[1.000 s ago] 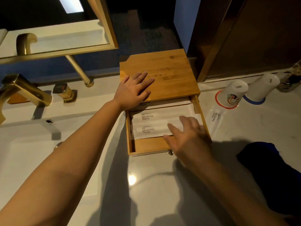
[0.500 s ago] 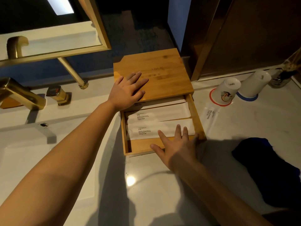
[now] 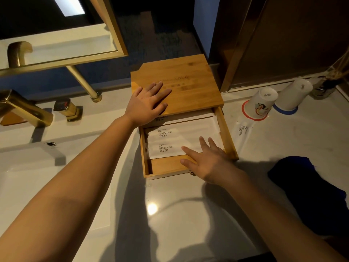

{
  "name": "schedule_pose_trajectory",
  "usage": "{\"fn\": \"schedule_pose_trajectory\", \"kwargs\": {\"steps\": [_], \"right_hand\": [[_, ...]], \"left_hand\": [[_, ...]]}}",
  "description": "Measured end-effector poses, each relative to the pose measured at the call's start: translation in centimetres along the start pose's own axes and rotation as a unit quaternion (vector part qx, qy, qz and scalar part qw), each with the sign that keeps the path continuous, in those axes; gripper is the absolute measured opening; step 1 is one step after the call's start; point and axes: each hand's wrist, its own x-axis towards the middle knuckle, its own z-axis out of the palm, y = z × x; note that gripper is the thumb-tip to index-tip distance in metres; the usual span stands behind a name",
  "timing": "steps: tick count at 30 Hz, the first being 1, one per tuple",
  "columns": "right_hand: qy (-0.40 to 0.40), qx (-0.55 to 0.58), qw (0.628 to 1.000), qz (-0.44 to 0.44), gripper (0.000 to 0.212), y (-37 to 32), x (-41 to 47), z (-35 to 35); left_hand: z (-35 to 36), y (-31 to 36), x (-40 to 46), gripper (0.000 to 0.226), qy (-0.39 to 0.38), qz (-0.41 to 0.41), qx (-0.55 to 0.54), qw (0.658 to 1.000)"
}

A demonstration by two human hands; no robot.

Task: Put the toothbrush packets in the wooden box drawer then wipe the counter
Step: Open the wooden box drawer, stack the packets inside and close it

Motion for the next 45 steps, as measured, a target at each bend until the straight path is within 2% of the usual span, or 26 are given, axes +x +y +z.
{"fn": "schedule_pose_trajectory", "kwargs": {"steps": [2, 4, 6, 8, 10, 11, 13, 15, 17, 20, 24, 29, 31, 33, 34, 36, 38, 40, 43, 45], "right_hand": [[0.101, 0.075, 0.992, -0.033, 0.054, 0.5, -1.2, 0.1], [0.292, 0.162, 0.94, -0.063, 0.039, 1.8, -2.4, 0.1], [0.451, 0.146, 0.88, -0.036, 0.025, 4.4, -2.9, 0.1], [0.512, 0.096, 0.853, 0.022, 0.015, 7.7, -2.6, 0.5], [0.473, 0.073, 0.875, 0.072, 0.017, 10.2, -1.9, 1.1], [0.429, 0.077, 0.895, 0.098, 0.024, 10.8, -1.6, 1.3], [0.325, 0.122, 0.914, 0.208, 0.041, 10.9, -1.1, 1.3], [0.208, 0.171, 0.905, 0.329, 0.057, 10.1, -0.6, 0.6], [0.169, 0.184, 0.897, 0.365, 0.064, 9.2, 0.1, 0.3], [0.181, 0.215, 0.888, 0.364, 0.057, 8.7, 0.8, 0.8], [0.232, 0.305, 0.856, 0.348, 0.039, 9.1, 0.5, 1.0], [0.328, 0.454, 0.775, 0.293, 0.039, 9.6, -0.6, 1.9], [0.338, 0.502, 0.756, 0.249, 0.039, 10.1, -1.1, 2.0], [0.312, 0.522, 0.771, 0.187, 0.036, 10.8, -1.8, 2.1], [0.295, 0.501, 0.798, 0.159, 0.034, 11.1, -2.2, 2.1], [0.285, 0.368, 0.874, 0.14, 0.032, 11.7, -2.8, 2.2], [0.305, 0.222, 0.913, 0.156, 0.03, 11.8, -3.2, 2.4], [0.31, 0.187, 0.915, 0.177, 0.031, 11.6, -3.3, 2.5], [0.308, 0.232, 0.903, 0.19, 0.029, 11.3, -3.4, 2.5], [0.334, 0.274, 0.883, 0.183, 0.026, 11.2, -3.6, 2.0]], "left_hand": [[0.1, 0.0, 0.0, 0.052, 0.002, 0.0, 0.0, 1.0], [0.0, 0.1, 0.1, 0.053, 0.001, 0.0, -0.001, 1.0], [-0.1, -0.1, 0.1, 0.053, 0.002, -0.001, 0.001, 1.0], [-0.1, 0.0, 0.0, 0.053, 0.0, -0.002, 0.002, 1.0], [-0.1, 0.1, 0.0, 0.053, 0.001, -0.001, 0.003, 1.0], [-0.1, 0.2, 0.0, 0.053, 0.002, 0.0, 0.004, 1.0], [-0.2, 0.3, 0.0, 0.053, 0.002, -0.001, 0.002, 1.0], [-0.2, 0.3, 0.0, 0.054, 0.0, -0.003, 0.003, 1.0], [-0.2, 0.4, -0.1, 0.054, -0.002, -0.003, 0.007, 1.0], [-0.2, 0.4, -0.1, 0.054, -0.005, -0.003, 0.007, 1.0], [-0.3, 0.4, 0.0, 0.054, -0.004, -0.004, 0.003, 1.0], [-0.2, 0.2, 0.0, 0.054, -0.001, -0.002, 0.012, 1.0], [-0.1, 0.2, 0.0, 0.053, -0.001, -0.003, 0.013, 1.0], [-0.1, 0.2, 0.1, 0.053, -0.003, -0.003, 0.015, 1.0], [-0.1, 0.2, 0.1, 0.053, -0.004, -0.003, 0.017, 1.0], [-0.1, 0.3, 0.1, 0.053, -0.004, -0.003, 0.02, 1.0], [-0.1, 0.3, 0.1, 0.054, -0.002, -0.003, 0.018, 1.0], [-0.2, 0.4, 0.0, 0.054, -0.005, 0.0, 0.016, 1.0], [-0.1, 0.4, 0.0, 0.054, -0.002, 0.002, 0.014, 1.0], [-0.2, 0.5, 0.1, 0.054, -0.003, -0.001, 0.013, 1.0]]}}
